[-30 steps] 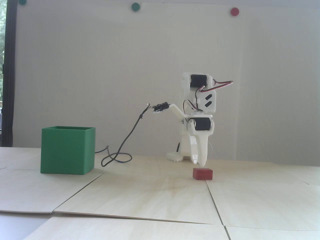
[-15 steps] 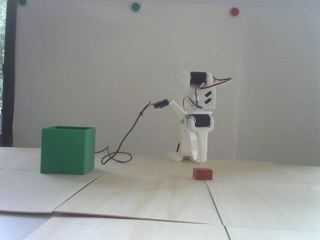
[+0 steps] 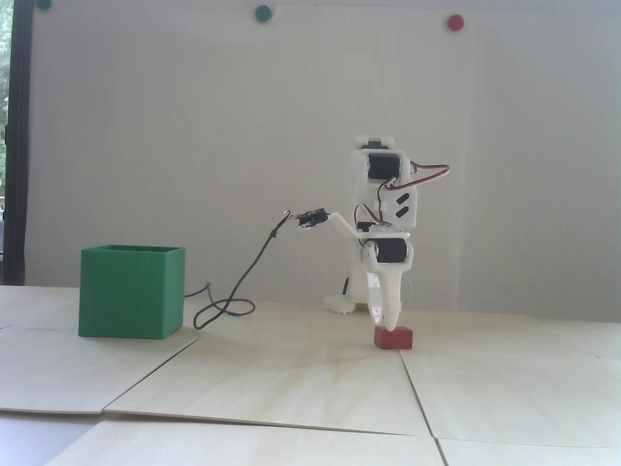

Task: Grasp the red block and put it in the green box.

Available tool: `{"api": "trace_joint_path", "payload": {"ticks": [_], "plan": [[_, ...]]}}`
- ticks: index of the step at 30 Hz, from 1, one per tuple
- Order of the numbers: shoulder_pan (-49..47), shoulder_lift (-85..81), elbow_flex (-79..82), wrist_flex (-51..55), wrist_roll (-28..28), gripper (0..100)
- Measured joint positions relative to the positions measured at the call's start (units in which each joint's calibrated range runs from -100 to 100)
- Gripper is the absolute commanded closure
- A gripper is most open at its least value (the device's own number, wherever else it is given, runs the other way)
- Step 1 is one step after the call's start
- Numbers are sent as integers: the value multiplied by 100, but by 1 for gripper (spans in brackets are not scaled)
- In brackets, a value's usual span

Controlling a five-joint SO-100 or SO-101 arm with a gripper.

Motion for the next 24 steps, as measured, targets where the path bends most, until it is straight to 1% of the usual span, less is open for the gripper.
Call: {"api": "trace_joint_path", "payload": {"ticks": [14, 24], "plan": [[0, 0, 0, 0, 0, 83], [138, 0, 0, 0, -267, 83]]}}
